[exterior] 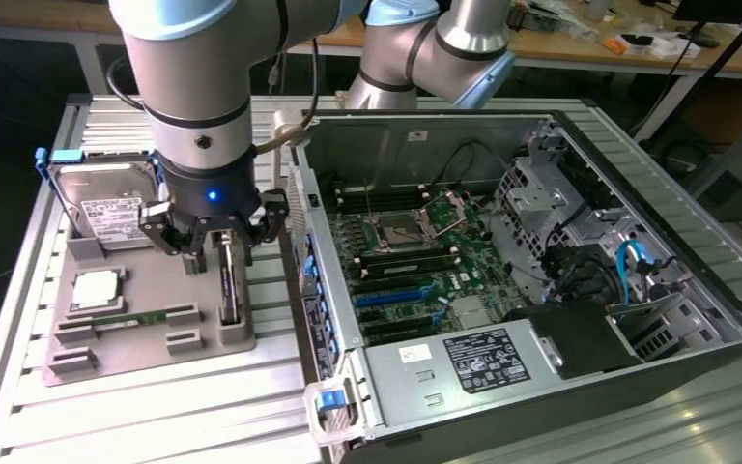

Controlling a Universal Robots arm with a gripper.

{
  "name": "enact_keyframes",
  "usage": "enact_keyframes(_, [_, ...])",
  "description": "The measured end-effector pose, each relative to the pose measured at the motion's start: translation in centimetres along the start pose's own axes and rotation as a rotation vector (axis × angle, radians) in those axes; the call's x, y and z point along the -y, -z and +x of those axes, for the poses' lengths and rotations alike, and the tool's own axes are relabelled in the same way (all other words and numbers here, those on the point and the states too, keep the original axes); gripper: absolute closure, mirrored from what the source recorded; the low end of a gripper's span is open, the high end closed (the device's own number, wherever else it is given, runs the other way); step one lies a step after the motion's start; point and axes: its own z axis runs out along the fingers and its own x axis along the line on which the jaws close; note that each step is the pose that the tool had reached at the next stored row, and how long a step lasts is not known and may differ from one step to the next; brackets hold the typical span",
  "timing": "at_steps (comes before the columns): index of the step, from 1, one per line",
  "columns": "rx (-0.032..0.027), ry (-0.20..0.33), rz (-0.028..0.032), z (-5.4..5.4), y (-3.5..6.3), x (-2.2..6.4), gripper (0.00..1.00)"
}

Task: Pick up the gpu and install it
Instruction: 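Pick up the gpu and move the gpu toward the slot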

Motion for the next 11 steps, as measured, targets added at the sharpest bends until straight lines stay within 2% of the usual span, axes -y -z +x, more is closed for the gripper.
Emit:
enact_keyframes(7, [0.0001,0.0,-0.0015,0.0,-1.21,0.06,0.46])
enact_keyframes(11, [-0.0001,0.0,-0.0015,0.0,-1.2,0.06,0.46])
